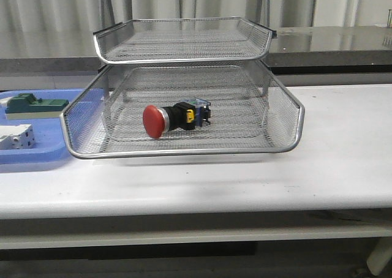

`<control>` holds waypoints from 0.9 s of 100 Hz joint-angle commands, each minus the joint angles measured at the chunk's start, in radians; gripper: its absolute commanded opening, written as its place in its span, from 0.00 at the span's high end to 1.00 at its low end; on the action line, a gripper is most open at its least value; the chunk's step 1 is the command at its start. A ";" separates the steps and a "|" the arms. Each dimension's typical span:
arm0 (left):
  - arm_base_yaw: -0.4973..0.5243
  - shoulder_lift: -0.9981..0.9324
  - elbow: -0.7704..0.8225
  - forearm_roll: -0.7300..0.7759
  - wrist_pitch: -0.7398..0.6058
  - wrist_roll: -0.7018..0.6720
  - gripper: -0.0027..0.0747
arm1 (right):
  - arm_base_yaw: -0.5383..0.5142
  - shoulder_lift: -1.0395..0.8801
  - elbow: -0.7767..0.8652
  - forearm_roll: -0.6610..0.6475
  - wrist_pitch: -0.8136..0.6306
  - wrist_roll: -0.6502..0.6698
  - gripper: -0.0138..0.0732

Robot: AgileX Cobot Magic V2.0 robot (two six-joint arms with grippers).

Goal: Place button on rack with both arms

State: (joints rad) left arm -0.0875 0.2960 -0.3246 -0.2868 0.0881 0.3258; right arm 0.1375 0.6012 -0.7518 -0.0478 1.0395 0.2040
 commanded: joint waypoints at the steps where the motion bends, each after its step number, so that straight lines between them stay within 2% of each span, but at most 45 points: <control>1: 0.005 0.008 -0.026 -0.011 -0.077 -0.009 0.96 | 0.001 0.001 -0.034 0.028 -0.060 0.000 0.92; 22: 0.005 0.008 -0.026 -0.011 -0.077 -0.009 0.96 | 0.001 0.046 -0.034 0.167 -0.100 -0.020 0.92; 53: 0.005 0.008 -0.026 -0.011 -0.077 -0.009 0.96 | 0.017 0.260 -0.034 0.409 -0.163 -0.215 0.92; 90: 0.005 0.008 -0.026 -0.011 -0.077 -0.009 0.96 | 0.247 0.526 -0.037 0.427 -0.341 -0.237 0.92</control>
State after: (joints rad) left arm -0.0875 0.2960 -0.3246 -0.2868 0.0881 0.3258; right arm 0.3324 1.0861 -0.7522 0.3492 0.7864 -0.0156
